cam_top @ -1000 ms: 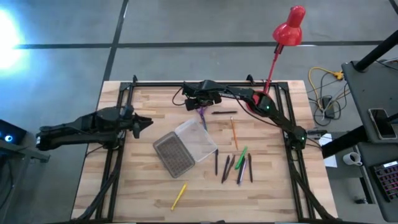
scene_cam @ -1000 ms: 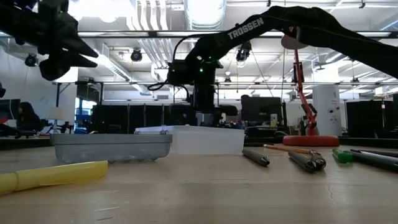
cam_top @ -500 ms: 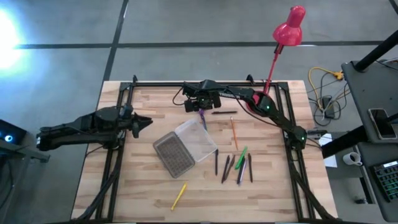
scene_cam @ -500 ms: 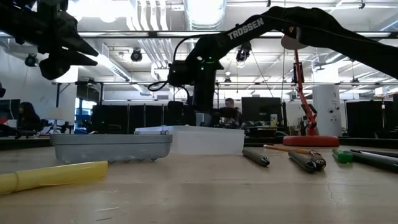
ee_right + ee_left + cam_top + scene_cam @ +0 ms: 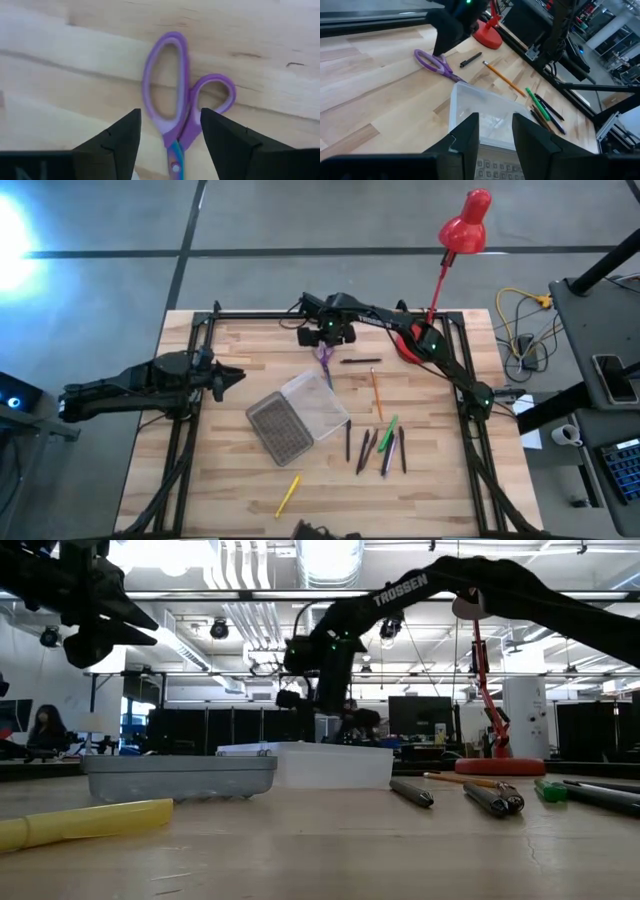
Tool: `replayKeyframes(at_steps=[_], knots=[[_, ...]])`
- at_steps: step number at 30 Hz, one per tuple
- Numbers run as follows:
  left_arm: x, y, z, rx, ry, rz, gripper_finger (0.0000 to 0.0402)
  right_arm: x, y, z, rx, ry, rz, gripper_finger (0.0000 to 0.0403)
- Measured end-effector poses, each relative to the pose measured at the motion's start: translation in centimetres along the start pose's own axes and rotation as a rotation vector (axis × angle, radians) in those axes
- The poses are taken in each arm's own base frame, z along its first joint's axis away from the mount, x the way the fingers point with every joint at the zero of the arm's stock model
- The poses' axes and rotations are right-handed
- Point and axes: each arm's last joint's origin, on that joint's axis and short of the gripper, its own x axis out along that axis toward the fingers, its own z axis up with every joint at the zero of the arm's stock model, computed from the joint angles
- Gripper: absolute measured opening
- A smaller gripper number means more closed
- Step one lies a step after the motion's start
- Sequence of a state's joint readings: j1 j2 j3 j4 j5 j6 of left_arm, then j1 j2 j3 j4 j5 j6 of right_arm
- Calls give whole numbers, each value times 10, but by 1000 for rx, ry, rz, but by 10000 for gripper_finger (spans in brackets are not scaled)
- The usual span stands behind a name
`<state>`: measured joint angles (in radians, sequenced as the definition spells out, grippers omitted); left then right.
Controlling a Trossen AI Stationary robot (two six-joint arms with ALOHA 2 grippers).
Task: Pick & place school supplies into a supply box
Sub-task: Put the purple scissors into the gray supply box
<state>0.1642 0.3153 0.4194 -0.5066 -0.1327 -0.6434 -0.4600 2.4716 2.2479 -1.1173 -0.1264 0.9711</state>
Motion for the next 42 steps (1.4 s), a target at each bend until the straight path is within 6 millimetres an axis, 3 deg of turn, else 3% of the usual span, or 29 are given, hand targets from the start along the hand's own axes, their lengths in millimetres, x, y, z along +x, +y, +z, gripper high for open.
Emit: replayKeyframes(at_steps=[7,12,20,27,31,34,39,42], knots=[[0,-1,1,-1,-7,-5,102,-6,-6,13,25,3,26,174],[0,-1,1,0,-7,-5,102,-22,11,18,-29,-21,198,134],[0,-1,1,-4,-8,-5,102,1,2,18,56,69,168,25],[0,-1,2,-19,-16,-12,102,-3,-2,26,6,18,158,9],[2,-1,2,-66,-18,17,102,-19,5,29,-111,-36,186,9],[13,0,2,-102,16,57,102,-33,8,20,-199,-67,149,9],[51,0,3,-53,148,76,83,-79,6,-10,-379,-141,-26,9],[74,4,20,-22,128,96,53,-110,6,-31,-451,-184,-76,9]])
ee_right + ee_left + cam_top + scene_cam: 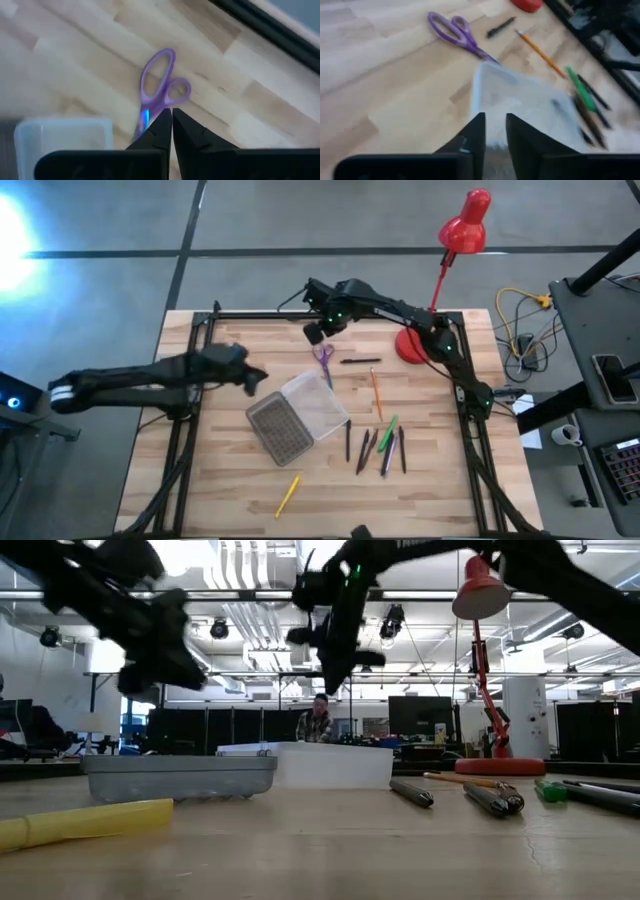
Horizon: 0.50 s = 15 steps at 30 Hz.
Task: Pick & place school supplies into a supply box
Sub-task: Put the purple scissors into the gray supply box
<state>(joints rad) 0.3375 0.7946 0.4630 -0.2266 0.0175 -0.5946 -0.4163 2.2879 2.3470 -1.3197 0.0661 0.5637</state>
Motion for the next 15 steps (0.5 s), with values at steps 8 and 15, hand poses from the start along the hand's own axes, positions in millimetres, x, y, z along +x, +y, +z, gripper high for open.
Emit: replayKeyframes(at_steps=[8,15], knots=[[65,43,59,-91,106,-83,1,-93,1,-33,-57,-200,-137,9],[146,53,99,-16,284,-69,0,-130,-4,-54,-67,-260,-202,9]])
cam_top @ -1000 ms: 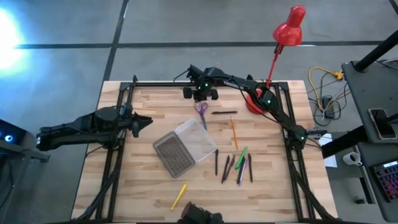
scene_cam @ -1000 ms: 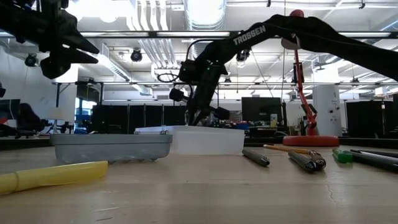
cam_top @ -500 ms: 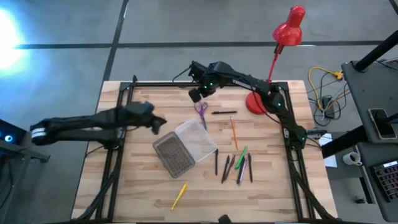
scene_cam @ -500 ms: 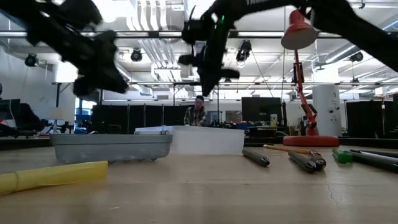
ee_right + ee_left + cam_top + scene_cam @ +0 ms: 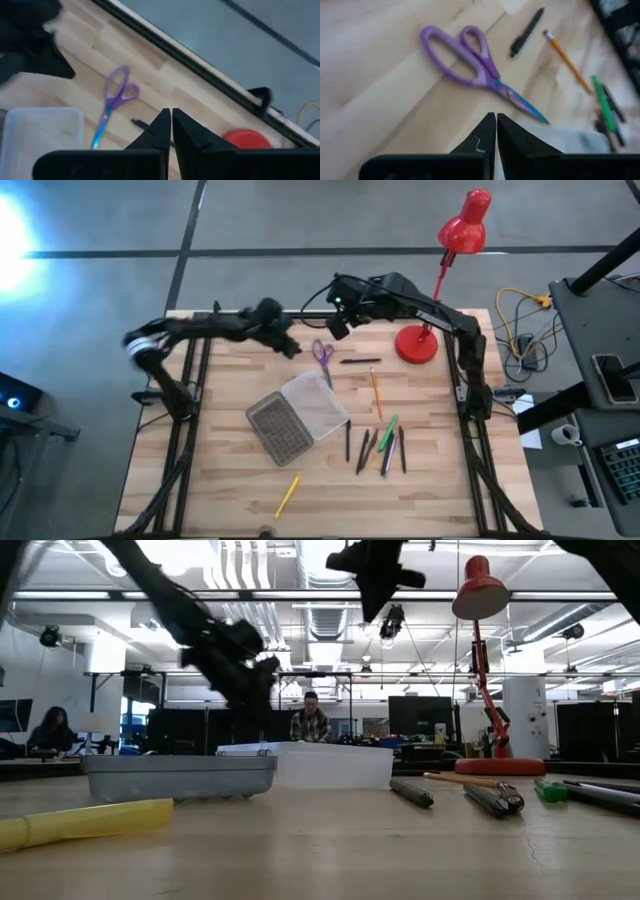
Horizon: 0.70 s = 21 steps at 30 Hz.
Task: Pick & place school supplies into a supply box
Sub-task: Put the purple scissors into the gray supply box
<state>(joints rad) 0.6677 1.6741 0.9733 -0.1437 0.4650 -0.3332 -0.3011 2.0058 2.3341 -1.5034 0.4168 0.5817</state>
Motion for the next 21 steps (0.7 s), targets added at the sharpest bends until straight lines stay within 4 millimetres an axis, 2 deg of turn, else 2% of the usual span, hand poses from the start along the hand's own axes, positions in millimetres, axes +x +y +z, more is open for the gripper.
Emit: replayKeyframes(at_steps=[2,5,8,13,18,21], knots=[[13,1,16,23,31,58,0,-6,-2,-3,7,-11,-14,9],[25,8,29,66,106,176,0,-10,-2,-8,-1,-21,-40,9],[26,12,35,122,189,281,0,-17,-5,-13,16,-38,-61,9],[36,21,34,167,274,287,0,-16,-7,-20,45,-43,-88,9],[74,5,34,225,315,239,0,-11,-7,-25,56,-26,-101,9],[97,-7,44,246,304,227,0,-6,-5,-29,41,-8,-112,9]])
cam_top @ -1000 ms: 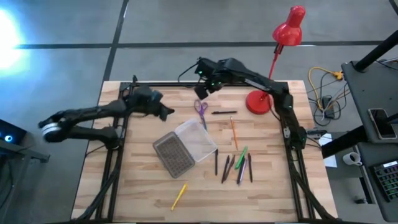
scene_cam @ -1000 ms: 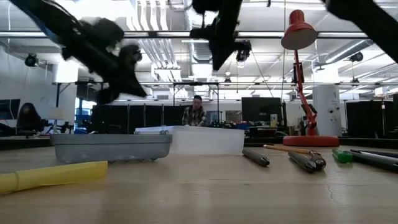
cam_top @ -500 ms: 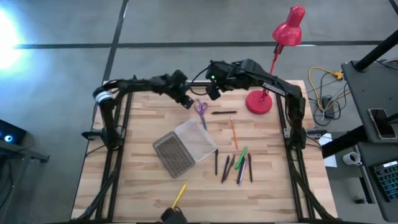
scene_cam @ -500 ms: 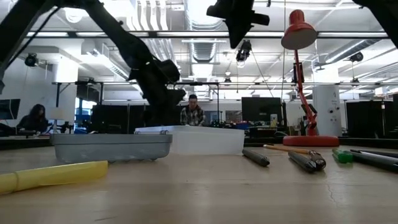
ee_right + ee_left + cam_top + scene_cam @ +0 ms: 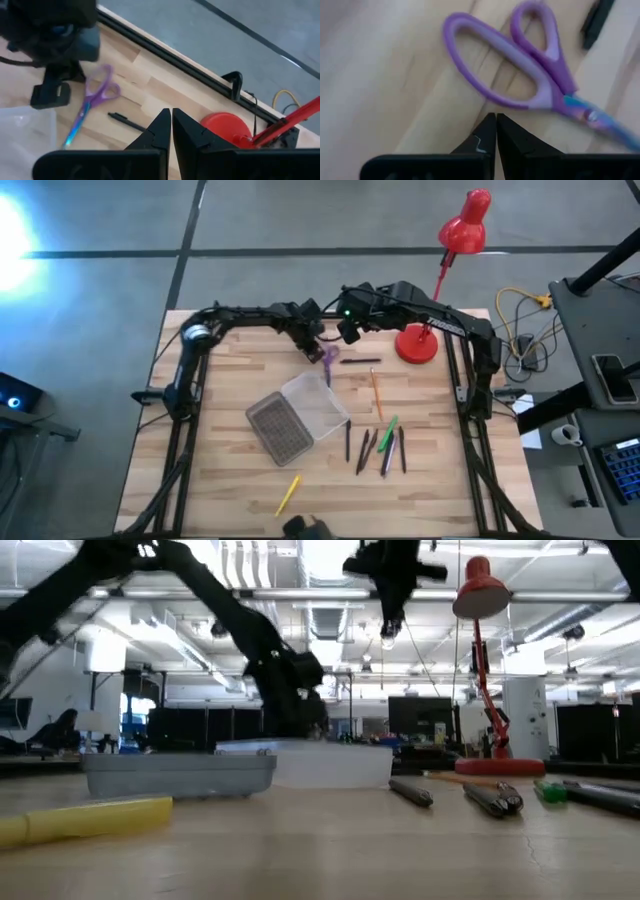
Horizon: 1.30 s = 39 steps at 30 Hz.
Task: Pick & place school supplies into a supply box
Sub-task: Put the purple scissors into the gray supply box
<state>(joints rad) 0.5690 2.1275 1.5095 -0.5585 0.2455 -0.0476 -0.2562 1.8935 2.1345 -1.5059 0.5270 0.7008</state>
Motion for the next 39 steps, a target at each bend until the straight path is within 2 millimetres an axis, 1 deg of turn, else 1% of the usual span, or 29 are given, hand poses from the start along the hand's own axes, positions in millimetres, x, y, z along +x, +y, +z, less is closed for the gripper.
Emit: replayKeyframes(at_steps=[3,5,8,10,12,14,16,19,22,25,28,30,31,33,35,37,39], knots=[[-4,-9,20,18,-22,36,0,3,3,-5,-13,22,-6,9],[-10,-12,32,39,-61,12,0,3,6,-9,-21,29,-4,9],[-28,-18,51,57,-132,-21,0,2,7,-13,-30,50,12,9],[-37,-21,53,57,-102,-25,0,2,8,-14,-41,68,29,9],[-42,-22,51,77,-57,-25,0,3,8,-17,-88,94,45,9],[-47,-21,44,96,4,-22,0,6,7,-18,-174,125,76,9],[-59,-23,36,127,21,-29,0,12,6,-21,-329,162,108,9],[-79,-27,14,159,42,-44,0,34,-1,-24,-579,222,99,9],[-97,-37,-20,161,13,-54,0,67,-9,-25,-712,262,87,9],[-126,-50,-57,133,-135,-77,0,101,-16,-26,-854,291,66,12],[-147,-57,-96,52,-294,-123,0,126,-11,-30,-970,321,64,23],[-158,-58,-118,-17,-395,-154,0,135,-5,-34,-1072,334,155,36],[-163,-58,-129,-50,-443,-171,0,138,-1,-36,-1099,323,228,45],[-171,-56,-148,-109,-518,-188,0,145,3,-37,-1075,291,339,66],[-173,-53,-166,-168,-543,-182,0,151,6,-37,-1094,239,352,94],[-171,-50,-181,-202,-541,-181,0,160,9,-38,-1191,195,356,125],[-170,-49,-191,-216,-554,-191,0,173,13,-43,-1275,191,362,153]])
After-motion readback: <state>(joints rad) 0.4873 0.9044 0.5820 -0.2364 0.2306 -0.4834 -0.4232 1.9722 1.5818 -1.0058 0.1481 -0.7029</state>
